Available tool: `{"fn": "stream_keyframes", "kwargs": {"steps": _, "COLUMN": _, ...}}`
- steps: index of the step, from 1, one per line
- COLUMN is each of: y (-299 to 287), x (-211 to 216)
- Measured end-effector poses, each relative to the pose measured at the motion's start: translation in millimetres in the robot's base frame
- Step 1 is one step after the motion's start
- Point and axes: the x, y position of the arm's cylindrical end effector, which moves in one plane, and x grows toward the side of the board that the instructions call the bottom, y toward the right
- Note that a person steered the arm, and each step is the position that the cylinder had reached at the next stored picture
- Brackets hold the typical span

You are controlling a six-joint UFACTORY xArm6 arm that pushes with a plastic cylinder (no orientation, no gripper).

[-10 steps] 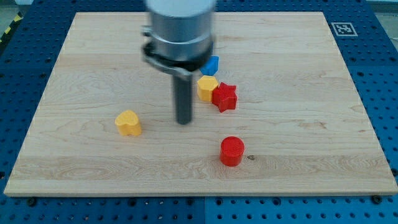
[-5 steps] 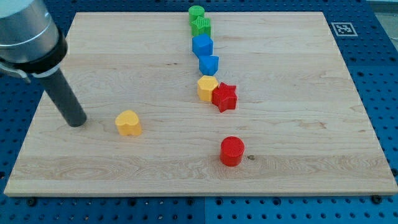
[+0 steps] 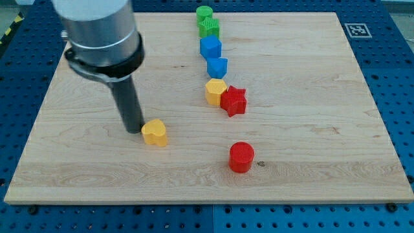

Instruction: Push the yellow heart closer to the red star

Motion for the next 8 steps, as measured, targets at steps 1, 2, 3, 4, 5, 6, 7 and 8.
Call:
{"fn": "stream_keyframes", "kwargs": {"steps": 1, "y": -3.8, "x": 9.8}}
{"fn": "stream_keyframes", "kwargs": {"steps": 2, "y": -3.2, "x": 10.8}}
{"fn": "stream_keyframes", "kwargs": {"steps": 3, "y": 28.0, "x": 22.8}}
{"fn": "stream_keyframes", "kwargs": {"steps": 4, "y": 57.6, "x": 23.0}}
{"fn": "stream_keyframes", "kwargs": {"steps": 5, "y": 73.1, "x": 21.5}}
{"fn": "stream_keyframes", "kwargs": {"steps": 6, "y": 88.2, "x": 21.5}}
{"fn": "stream_keyframes", "kwargs": {"steps": 7, "y": 109.9, "x": 21.5}}
{"fn": "stream_keyframes", "kwargs": {"steps": 8, "y": 128.3, "x": 21.5}}
